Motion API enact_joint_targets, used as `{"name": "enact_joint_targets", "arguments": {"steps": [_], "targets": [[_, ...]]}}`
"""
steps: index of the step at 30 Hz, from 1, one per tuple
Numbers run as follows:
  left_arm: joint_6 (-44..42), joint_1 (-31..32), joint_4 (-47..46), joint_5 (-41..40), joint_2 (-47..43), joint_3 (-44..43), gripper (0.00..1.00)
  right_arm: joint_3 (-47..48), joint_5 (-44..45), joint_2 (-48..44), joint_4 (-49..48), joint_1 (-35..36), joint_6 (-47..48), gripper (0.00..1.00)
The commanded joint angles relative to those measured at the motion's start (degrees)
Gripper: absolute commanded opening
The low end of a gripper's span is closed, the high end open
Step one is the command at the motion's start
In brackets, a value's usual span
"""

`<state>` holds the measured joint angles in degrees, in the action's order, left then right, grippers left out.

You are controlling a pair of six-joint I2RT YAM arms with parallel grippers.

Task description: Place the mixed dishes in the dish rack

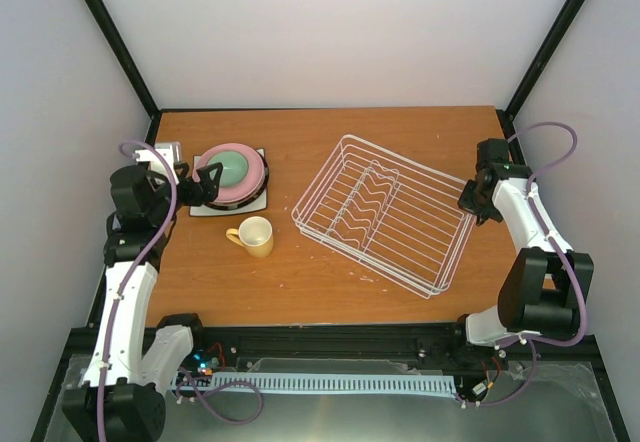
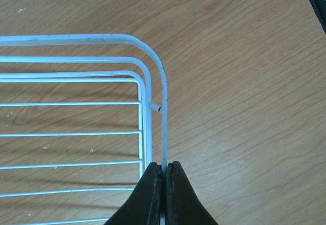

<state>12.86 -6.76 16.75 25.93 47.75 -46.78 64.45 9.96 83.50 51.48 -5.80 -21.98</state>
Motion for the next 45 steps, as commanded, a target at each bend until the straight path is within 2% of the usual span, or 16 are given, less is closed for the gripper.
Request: {"name": "enact_joint_targets", "arguments": {"steps": [1,8,15,21,28,34,39,45], "targets": [[-0.7,-0.3,-0.8,3.0,-0.5,0.0,0.96,3.1,2.8,-0.6,-1.4,0.0,-2.3,0.03],[-1.3,-0.3,-0.3,2.2,-0.3,-0.7,0.96,4.2,3.0,2.3,-4.1,0.1,-2.9,0.03],[-0.1,-0.3,-1.2,5.7,0.4,-0.1,0.94,-2.5,2.8,-2.0,-8.4,0.0,-12.1,0.03],[0.4,-0.2,-1.4,8.1,1.0,-0.4,0.91,-12.0,2.9,-10.3,-11.4,0.0,-22.9,0.03],[-0.2,0.2,-1.3,7.7,0.8,-0.5,0.91,-18.1,8.0,-22.5,-6.6,0.0,-34.1,0.03],[-0.4,0.8,-1.7,8.0,0.7,-0.1,0.90,-23.8,8.8,-31.9,-2.0,0.8,-43.2,0.03],[-0.7,1.9,-1.7,7.1,0.6,0.2,0.90,-27.2,12.6,-37.0,1.3,4.3,-52.0,0.03],[-1.3,3.0,-2.1,5.7,1.3,0.5,0.90,-27.5,17.1,-34.8,0.8,12.7,-65.2,0.03]]}}
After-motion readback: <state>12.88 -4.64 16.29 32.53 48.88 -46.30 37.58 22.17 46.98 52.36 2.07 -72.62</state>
